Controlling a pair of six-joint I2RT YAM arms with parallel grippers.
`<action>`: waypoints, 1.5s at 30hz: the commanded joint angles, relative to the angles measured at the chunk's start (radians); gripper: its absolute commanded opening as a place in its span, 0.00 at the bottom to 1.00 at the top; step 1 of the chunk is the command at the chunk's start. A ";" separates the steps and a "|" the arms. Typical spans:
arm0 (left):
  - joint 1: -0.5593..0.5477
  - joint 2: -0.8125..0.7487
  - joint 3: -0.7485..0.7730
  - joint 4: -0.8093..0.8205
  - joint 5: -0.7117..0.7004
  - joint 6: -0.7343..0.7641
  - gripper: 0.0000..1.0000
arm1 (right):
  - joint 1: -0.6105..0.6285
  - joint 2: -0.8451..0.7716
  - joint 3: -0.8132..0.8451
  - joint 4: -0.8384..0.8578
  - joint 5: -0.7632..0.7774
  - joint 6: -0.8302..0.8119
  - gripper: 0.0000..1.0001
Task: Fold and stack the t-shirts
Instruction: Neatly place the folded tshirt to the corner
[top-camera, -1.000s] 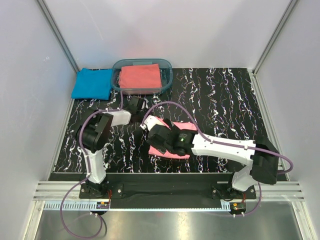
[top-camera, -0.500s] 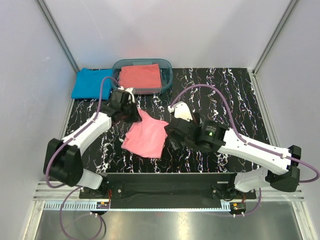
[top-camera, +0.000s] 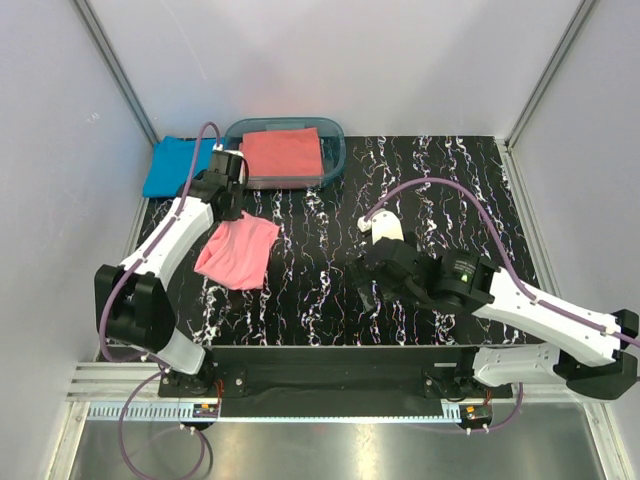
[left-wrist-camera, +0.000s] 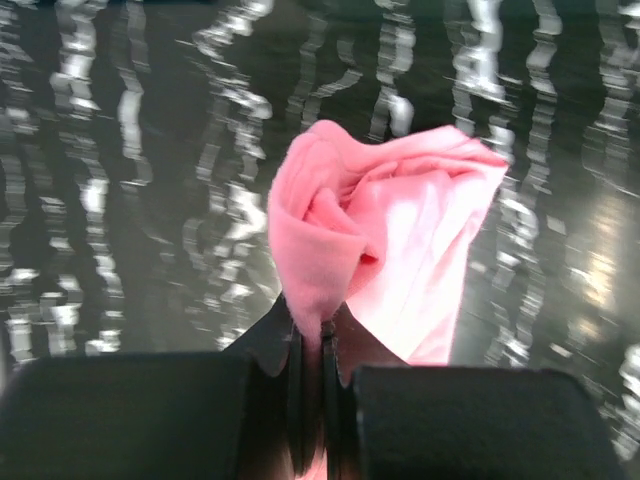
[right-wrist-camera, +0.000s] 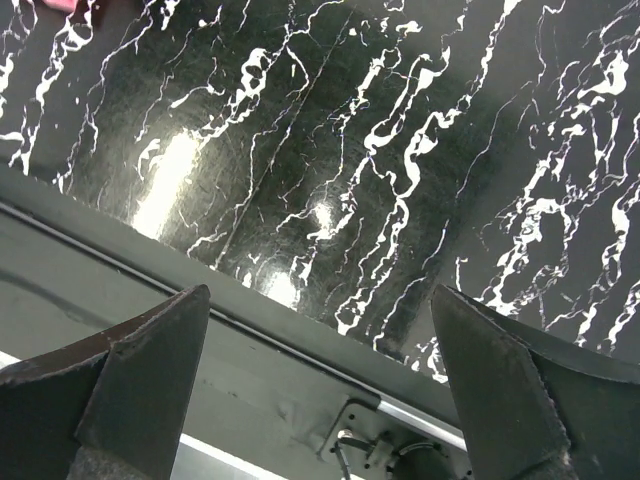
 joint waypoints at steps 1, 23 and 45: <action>0.012 0.033 0.074 -0.026 -0.179 0.105 0.00 | -0.007 -0.042 0.000 0.000 -0.022 -0.066 1.00; 0.075 0.198 0.324 0.216 -0.328 0.533 0.00 | -0.060 -0.125 -0.037 0.019 0.024 -0.219 1.00; 0.206 0.389 0.634 0.244 0.007 0.558 0.00 | -0.147 -0.081 -0.059 0.061 0.024 -0.253 1.00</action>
